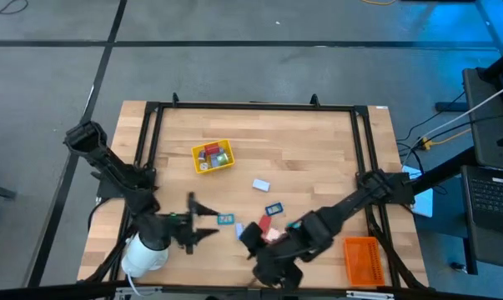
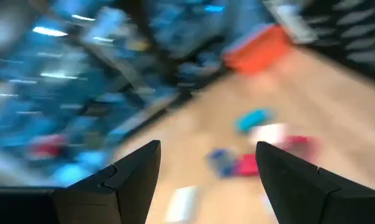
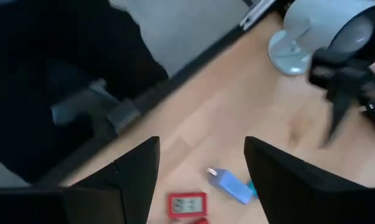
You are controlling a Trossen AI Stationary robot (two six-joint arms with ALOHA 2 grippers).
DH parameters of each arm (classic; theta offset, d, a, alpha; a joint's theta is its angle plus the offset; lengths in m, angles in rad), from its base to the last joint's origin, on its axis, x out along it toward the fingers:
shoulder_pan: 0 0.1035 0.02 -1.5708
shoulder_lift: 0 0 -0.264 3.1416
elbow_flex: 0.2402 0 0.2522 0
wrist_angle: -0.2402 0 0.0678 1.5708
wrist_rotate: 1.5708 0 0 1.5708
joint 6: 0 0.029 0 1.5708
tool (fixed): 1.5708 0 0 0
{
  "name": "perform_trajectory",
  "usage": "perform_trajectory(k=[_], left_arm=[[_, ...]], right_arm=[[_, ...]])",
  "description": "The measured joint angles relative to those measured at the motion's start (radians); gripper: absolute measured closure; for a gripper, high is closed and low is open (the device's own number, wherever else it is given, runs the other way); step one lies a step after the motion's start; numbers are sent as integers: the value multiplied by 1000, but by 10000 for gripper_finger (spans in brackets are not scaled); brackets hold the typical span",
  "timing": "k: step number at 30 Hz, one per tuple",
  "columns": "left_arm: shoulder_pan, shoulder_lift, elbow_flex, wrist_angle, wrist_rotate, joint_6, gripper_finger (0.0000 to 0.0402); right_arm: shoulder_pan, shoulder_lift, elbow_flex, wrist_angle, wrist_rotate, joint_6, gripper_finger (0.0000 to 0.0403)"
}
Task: Pick & Place Office items
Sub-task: Put the light blue charger adapter into the yellow bin
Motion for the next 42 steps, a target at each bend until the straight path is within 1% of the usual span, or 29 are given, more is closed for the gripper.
perform_trajectory(k=[1,3,8,11,14,17,22,25,27,30,31,32,33,37,40,42], left_arm=[[32,14,32,-73,77,-44,141],[97,62,110,-239,197,-95,141],[260,216,353,-751,408,-149,141],[312,313,490,-981,495,-125,141],[316,398,606,-1135,521,-55,141],[301,475,697,-1254,554,-3,141],[282,554,799,-1294,570,123,141],[301,586,829,-1291,571,198,141],[321,602,839,-1264,594,228,141],[345,626,848,-1265,583,290,141],[352,631,854,-1258,594,297,141],[360,634,861,-1250,627,296,141],[366,637,866,-1242,662,294,141],[368,655,864,-1239,677,313,141],[367,651,866,-1210,738,301,143],[367,651,866,-1209,755,289,149]], right_arm=[[16,-13,1,0,1,31,164],[48,-35,1,-1,17,86,164],[140,-80,1,-30,142,221,164],[190,-99,1,-36,218,285,164],[243,-113,1,-35,291,332,164],[295,-115,1,-35,372,359,164],[362,-114,0,-35,496,412,164],[397,-114,0,-36,565,436,164],[416,-114,0,-33,596,457,164],[439,-114,0,-33,642,473,164],[445,-114,0,-33,658,476,164],[451,-114,0,-33,672,483,164],[455,-114,0,-32,678,490,164],[467,-114,0,-32,693,498,164],[467,-113,0,-32,700,501,164],[467,-113,0,-33,701,508,164]])
